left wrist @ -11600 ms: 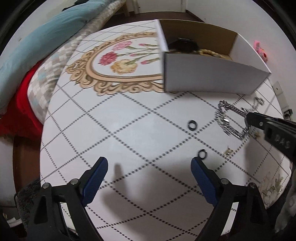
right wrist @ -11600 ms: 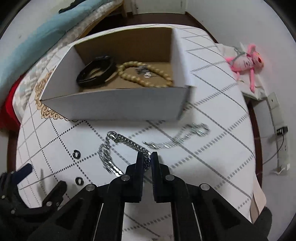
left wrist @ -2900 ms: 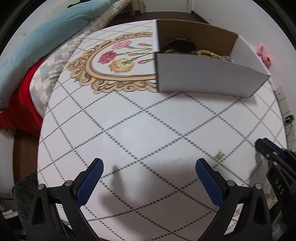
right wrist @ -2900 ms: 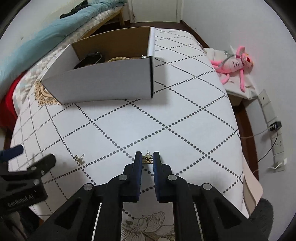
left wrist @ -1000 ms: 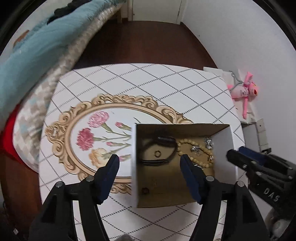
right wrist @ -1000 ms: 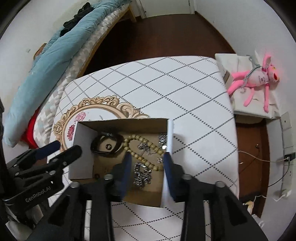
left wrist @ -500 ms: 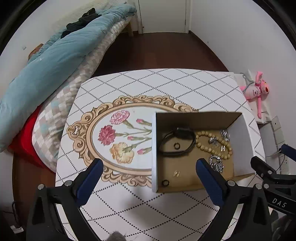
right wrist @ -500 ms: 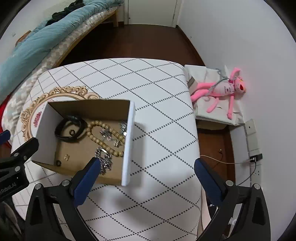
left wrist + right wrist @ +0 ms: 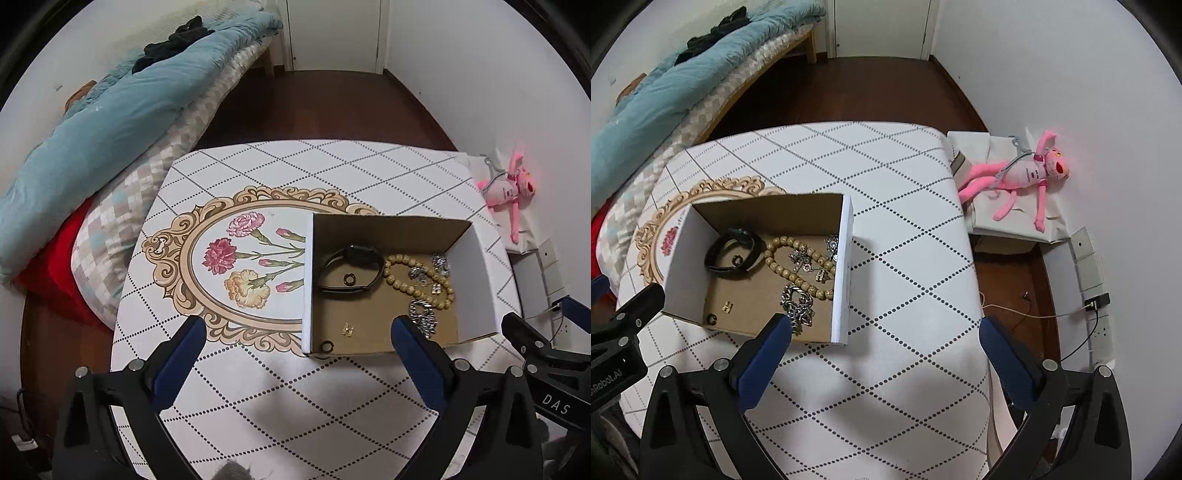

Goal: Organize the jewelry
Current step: 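Drop the gold charms into the box and open both tools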

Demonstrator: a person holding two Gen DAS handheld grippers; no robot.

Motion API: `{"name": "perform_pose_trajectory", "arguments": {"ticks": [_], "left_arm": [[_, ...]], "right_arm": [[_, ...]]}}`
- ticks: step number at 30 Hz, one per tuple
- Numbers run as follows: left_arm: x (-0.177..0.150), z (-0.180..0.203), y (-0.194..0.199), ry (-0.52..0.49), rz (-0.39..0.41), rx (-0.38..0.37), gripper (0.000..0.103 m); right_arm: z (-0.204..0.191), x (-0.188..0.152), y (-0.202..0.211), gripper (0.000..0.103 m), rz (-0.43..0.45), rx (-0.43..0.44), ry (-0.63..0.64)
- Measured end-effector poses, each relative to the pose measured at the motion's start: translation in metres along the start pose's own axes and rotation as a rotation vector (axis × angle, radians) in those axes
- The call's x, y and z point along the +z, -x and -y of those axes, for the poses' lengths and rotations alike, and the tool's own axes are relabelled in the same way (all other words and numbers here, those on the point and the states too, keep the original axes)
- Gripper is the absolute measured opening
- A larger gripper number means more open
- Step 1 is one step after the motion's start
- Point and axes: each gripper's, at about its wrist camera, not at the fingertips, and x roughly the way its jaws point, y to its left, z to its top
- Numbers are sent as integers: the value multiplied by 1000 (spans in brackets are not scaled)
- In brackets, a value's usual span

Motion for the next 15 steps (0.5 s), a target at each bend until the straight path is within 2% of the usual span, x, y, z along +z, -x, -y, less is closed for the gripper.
{"name": "perform_pose_trajectory", "arguments": {"ticks": [5, 15], "left_arm": [[-6, -2, 31, 15, 44, -12, 102], [-25, -6, 125, 18, 185, -24, 102]], "right_arm": [[5, -8, 38, 103, 68, -6, -17], [13, -36, 141, 103, 233, -8, -34]]}}
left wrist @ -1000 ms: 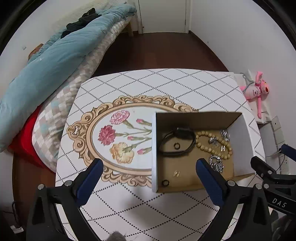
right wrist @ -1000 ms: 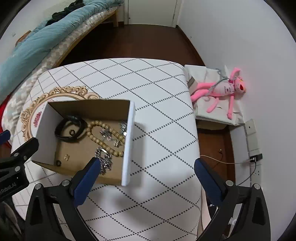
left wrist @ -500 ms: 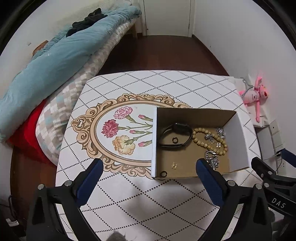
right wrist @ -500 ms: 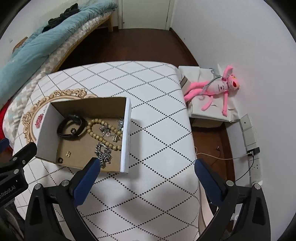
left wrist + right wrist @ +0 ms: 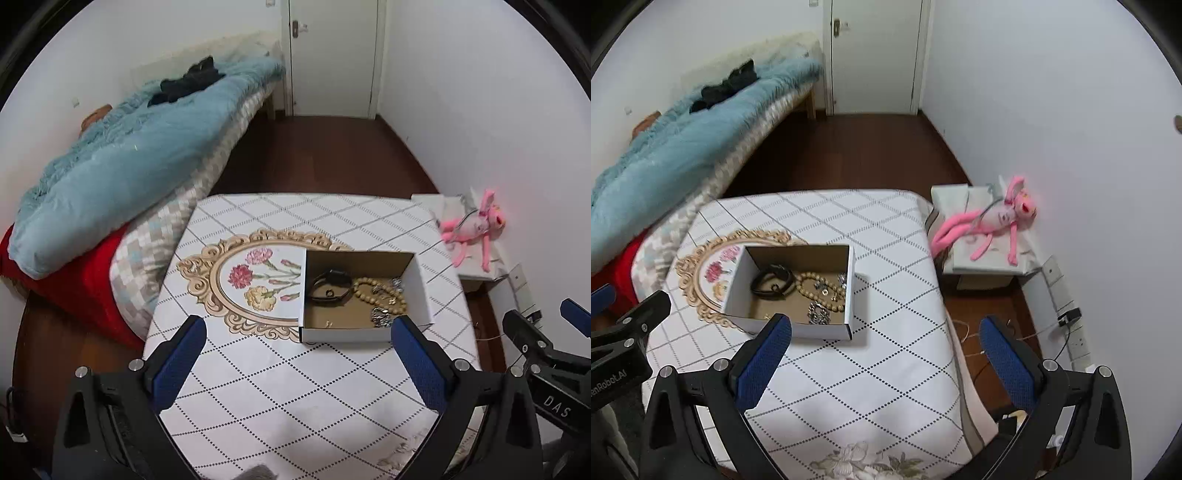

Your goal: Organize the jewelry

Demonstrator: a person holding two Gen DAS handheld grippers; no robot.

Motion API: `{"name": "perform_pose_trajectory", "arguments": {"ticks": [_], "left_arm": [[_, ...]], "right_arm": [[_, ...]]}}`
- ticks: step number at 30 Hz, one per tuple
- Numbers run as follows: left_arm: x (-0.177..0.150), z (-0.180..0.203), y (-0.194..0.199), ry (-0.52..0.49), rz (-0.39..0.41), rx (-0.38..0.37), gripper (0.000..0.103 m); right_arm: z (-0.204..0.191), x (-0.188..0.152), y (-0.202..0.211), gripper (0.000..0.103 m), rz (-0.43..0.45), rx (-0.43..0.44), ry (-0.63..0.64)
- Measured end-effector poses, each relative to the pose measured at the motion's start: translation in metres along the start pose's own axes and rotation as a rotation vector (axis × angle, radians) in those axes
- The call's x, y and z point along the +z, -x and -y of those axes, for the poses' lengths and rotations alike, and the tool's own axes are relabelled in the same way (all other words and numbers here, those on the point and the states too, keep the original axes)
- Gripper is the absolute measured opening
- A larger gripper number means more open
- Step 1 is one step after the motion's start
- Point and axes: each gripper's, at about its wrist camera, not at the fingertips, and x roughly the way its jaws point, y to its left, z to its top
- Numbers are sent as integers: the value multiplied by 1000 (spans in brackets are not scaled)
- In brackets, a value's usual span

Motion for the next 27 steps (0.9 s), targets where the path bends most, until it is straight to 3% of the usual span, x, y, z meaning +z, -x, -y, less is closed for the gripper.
{"name": "perform_pose_trajectory", "arguments": {"ticks": [7, 15, 27], "left_arm": [[-2, 0, 52, -13, 80, -2, 102], [-9, 0, 81, -19, 103, -17, 102], [-10, 3, 80, -7, 71, -3, 102]], "right_arm": [[5, -3, 59, 103, 79, 8, -13], [9, -7, 105, 103, 138, 17, -21], [10, -5, 108, 103, 113, 21, -24]]}}
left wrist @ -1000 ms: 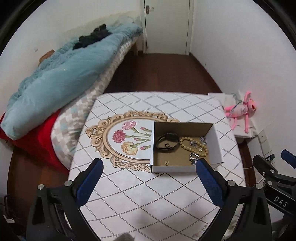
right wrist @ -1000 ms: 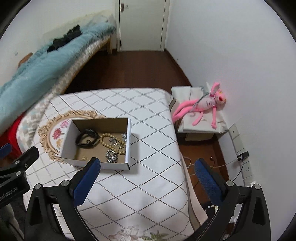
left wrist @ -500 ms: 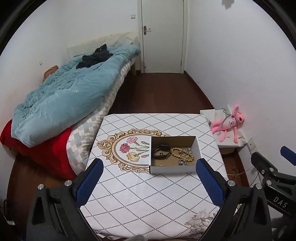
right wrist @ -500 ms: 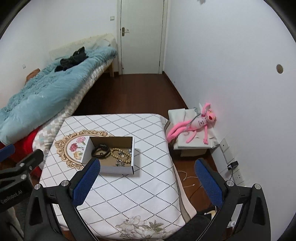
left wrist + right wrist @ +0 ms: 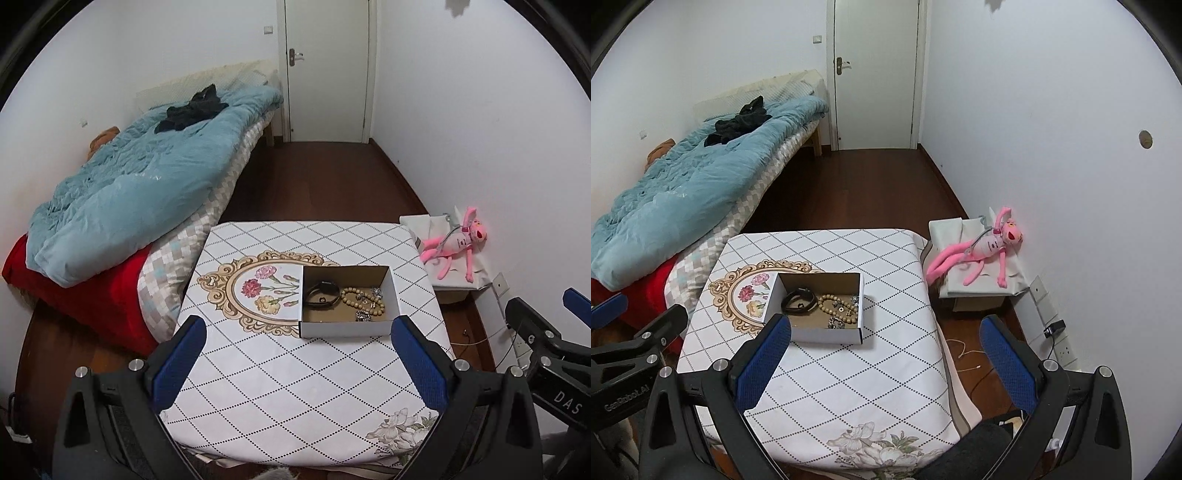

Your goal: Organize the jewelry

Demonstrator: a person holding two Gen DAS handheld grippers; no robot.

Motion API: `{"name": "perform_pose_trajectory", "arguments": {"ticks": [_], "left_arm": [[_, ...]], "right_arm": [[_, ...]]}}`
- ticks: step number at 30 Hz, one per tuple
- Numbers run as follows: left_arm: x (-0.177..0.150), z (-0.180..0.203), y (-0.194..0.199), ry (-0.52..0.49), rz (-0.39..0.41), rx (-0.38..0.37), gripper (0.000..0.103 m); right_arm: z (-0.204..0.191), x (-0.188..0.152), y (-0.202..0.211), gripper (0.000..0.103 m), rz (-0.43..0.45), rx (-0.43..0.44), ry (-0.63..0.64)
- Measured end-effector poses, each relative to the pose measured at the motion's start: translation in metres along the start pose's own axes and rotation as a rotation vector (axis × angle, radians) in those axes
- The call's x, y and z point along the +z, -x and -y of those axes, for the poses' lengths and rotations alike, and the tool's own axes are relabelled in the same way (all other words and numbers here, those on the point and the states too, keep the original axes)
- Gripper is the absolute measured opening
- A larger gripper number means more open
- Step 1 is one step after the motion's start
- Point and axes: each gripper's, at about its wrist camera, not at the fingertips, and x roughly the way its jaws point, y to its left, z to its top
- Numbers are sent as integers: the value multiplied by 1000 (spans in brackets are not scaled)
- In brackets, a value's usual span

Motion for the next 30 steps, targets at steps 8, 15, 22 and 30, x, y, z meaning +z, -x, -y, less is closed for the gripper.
{"name": "perform_pose_trajectory", "arguments": {"ticks": [8, 15, 22, 30], "left_arm": [[15, 4, -25, -10, -45, 20, 102], [22, 3, -51, -3, -99, 25, 102], [21, 2, -72, -4, -150, 27, 102], [18, 1, -79, -7, -168, 25, 102]], "right_arm": [[-4, 17, -29, 103, -45, -15, 11], [-7, 28, -59, 103, -92, -27, 24], [-10, 28, -83, 103, -139, -39, 36], [-14, 25, -96, 103, -173, -33, 48]]}}
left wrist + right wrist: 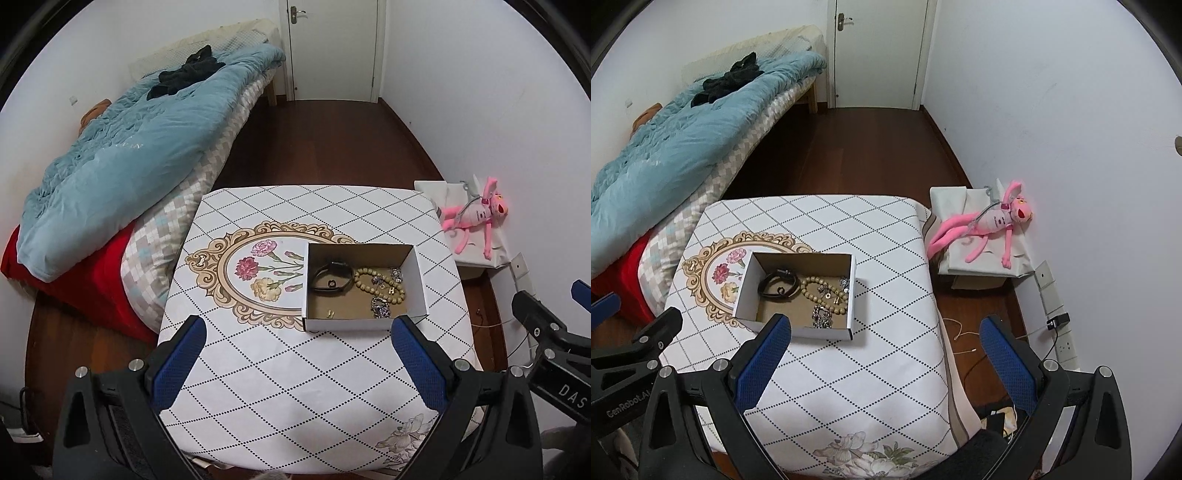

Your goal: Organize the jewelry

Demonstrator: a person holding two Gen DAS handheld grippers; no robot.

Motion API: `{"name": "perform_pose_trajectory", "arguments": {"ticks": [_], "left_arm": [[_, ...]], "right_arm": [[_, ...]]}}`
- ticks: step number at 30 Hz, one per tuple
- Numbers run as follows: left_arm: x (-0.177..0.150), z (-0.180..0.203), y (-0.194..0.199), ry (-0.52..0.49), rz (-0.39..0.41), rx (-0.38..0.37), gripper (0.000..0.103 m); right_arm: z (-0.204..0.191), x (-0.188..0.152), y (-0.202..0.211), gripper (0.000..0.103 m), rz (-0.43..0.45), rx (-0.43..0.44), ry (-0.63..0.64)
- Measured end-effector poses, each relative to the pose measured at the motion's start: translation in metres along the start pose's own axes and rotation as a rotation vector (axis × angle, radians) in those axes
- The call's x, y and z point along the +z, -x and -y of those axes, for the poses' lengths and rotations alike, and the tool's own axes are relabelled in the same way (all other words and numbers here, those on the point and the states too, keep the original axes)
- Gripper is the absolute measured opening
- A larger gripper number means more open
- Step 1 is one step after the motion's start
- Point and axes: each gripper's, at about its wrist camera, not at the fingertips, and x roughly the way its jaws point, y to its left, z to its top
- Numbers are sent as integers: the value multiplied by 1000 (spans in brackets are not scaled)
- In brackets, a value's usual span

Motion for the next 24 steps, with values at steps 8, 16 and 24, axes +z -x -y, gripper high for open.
{"name": "perform_pose_trajectory", "arguments": {"ticks": [8, 16, 24], "left_arm": [[0, -2, -3, -3, 2, -4, 102], [-1, -6, -5, -4, -6, -13, 102], [-1, -6, -5, -1, -2, -11, 102]], "right_arm": [[1, -2, -5, 103, -15, 12, -6], [0, -3, -6, 103, -16, 13, -4], [-3, -5, -6, 103, -18, 12, -5]]}}
